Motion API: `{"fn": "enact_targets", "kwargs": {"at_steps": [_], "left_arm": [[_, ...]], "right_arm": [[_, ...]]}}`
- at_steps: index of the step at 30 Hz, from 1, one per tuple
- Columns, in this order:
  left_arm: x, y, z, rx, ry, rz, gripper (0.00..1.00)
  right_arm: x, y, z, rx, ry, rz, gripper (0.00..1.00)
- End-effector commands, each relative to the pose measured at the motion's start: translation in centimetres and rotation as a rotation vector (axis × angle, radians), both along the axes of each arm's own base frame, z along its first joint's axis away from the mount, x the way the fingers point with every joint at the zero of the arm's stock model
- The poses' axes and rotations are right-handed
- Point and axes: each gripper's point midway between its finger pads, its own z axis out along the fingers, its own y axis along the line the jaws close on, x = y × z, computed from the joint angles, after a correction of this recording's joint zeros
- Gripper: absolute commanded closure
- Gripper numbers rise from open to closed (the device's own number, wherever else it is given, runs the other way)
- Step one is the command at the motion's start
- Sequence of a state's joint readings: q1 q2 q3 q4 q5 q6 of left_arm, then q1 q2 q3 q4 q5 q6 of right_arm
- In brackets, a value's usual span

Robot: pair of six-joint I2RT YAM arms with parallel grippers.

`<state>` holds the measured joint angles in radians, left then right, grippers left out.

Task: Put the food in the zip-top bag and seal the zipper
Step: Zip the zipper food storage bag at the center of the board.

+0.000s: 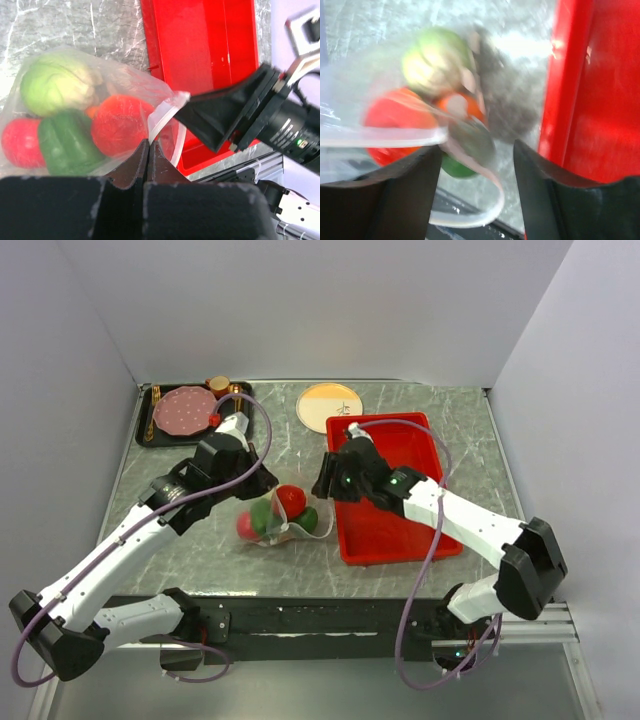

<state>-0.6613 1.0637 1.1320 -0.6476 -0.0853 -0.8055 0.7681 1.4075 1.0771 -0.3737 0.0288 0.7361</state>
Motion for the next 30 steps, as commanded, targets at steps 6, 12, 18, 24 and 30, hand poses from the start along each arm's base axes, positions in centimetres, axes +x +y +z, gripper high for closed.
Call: {"fn": "enact_targets", "kwargs": {"at_steps": [6,12,18,24,30], "left_arm": [[0.2,-1.0,0.4,-0.019,-0.027,-0.055,0.99],[-0.5,-1.6,-0.9,-0.014,0.006,-0.11,0.99],[-2.0,-2.6,-2.0,-0.045,0.046,-0.202,0.98],[-3.4,-2.8,-1.9,-0.104,0.043,-0.234,0.82],[-3.5,-0.4,1.1,-0.159,-0.051,-0.104,0.32]], "right_arm": [[2.9,3.0,1.0,-0.034,-0.067,0.095,0.86],[4.0,2.3,2.1,-0.051,-0.12,0.051,1.0],[5.9,0.7,2.5,-0.043,-0.128,-0.066,1.0],[6.4,1.1,1.6,-0.049,-0.091,-0.054,1.0],[6.2,0.7,1.4,-0.065,-0.091,-0.051,1.0]]}}
